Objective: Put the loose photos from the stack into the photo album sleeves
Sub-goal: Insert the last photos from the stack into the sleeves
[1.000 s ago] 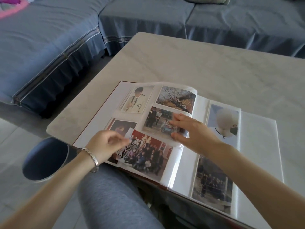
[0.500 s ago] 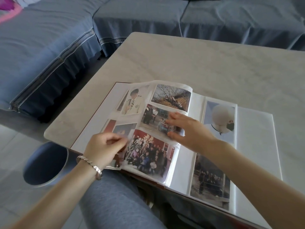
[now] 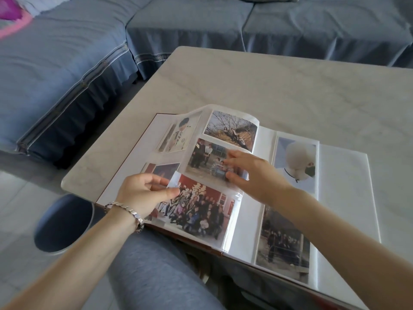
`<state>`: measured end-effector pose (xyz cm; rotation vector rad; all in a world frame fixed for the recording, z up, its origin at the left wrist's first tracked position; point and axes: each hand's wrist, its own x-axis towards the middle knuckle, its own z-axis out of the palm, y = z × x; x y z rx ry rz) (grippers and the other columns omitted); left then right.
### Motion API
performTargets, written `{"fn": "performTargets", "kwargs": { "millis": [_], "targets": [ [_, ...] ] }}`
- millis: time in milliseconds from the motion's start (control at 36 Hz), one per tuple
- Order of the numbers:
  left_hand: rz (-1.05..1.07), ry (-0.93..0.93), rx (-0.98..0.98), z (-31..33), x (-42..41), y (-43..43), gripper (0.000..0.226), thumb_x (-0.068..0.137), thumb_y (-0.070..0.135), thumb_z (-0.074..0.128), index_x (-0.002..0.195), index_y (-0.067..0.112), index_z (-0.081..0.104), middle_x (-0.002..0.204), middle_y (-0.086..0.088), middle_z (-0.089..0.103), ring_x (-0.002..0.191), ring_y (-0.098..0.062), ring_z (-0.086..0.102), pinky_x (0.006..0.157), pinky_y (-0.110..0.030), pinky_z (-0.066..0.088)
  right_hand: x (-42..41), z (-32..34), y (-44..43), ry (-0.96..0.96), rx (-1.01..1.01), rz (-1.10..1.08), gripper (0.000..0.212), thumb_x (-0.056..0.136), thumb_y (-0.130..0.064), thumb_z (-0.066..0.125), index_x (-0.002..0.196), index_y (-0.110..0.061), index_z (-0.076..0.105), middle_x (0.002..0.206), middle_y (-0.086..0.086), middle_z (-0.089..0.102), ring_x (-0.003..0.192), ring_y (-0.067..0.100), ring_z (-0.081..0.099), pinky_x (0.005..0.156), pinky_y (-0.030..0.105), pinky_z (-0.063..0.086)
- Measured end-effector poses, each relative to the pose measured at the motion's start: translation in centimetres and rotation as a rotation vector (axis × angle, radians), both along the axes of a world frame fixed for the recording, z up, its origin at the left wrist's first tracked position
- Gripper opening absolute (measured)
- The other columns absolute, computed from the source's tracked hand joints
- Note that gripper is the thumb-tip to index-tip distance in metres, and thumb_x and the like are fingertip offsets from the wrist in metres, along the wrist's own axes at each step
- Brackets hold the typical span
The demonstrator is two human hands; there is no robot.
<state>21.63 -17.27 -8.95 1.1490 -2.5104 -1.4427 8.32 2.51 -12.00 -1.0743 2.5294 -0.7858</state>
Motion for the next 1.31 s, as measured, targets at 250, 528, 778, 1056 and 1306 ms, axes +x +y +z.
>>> {"fn": "performTargets", "kwargs": {
  "millis": [250, 528, 778, 1056, 1306],
  "targets": [
    [-0.116, 0.050, -0.062, 0.6, -0.1, 0.5, 0.014, 0.071, 0.019, 0.079, 0.064, 0.019, 0.067, 0.054, 0.009, 0.067, 0.049, 0.003, 0.061, 0.047, -0.007, 0.042, -0.4, 0.8, 0.1, -0.006, -0.024, -0.006, 0.031, 0.095, -0.026, 0.051, 0.125, -0.023, 0.059, 0.143, -0.013, 0.041, 0.122, 0.014, 0.049, 0.094, 0.017, 0.028],
    [-0.169, 0.052, -0.251, 1.1, 0.8, 0.9, 0.018, 0.065, 0.031, 0.081, 0.065, 0.025, 0.065, 0.056, 0.009, 0.066, 0.055, -0.009, 0.064, 0.054, -0.026, 0.053, -0.4, 0.3, 0.1, -0.018, -0.001, -0.006, 0.036, 0.095, -0.027, 0.051, 0.131, -0.024, 0.054, 0.146, -0.013, 0.038, 0.124, 0.013, 0.048, 0.100, 0.022, 0.033],
    [-0.138, -0.045, -0.115, 1.1, 1.7, 0.2, 0.022, 0.060, 0.022, 0.084, 0.065, 0.012, 0.065, 0.056, -0.001, 0.068, 0.059, -0.022, 0.068, 0.062, -0.032, 0.055, -0.3, 0.0, 0.1, -0.011, 0.010, -0.006, 0.039, 0.094, -0.026, 0.052, 0.133, -0.022, 0.051, 0.147, -0.011, 0.037, 0.130, 0.012, 0.040, 0.105, 0.022, 0.026],
    [-0.139, -0.102, -0.165, 1.1, 1.6, 0.1, 0.032, 0.060, 0.029, 0.085, 0.081, 0.026, 0.061, 0.063, 0.001, 0.068, 0.071, -0.020, 0.067, 0.078, -0.044, 0.055, -0.1, -0.4, 0.2, -0.020, 0.025, -0.004, 0.043, 0.094, -0.026, 0.051, 0.137, -0.023, 0.046, 0.149, -0.011, 0.032, 0.135, 0.011, 0.034, 0.106, 0.021, 0.021],
    [-0.198, -0.078, -0.167, 1.1, 1.9, 0.4, 0.026, 0.066, 0.028, 0.082, 0.083, 0.027, 0.062, 0.058, 0.005, 0.069, 0.060, -0.008, 0.067, 0.074, -0.032, 0.053, -0.2, -0.4, 0.0, -0.036, 0.026, -0.018, 0.041, 0.094, -0.026, 0.051, 0.135, -0.022, 0.049, 0.148, -0.011, 0.035, 0.132, 0.013, 0.038, 0.108, 0.027, 0.028]
  ]
}}
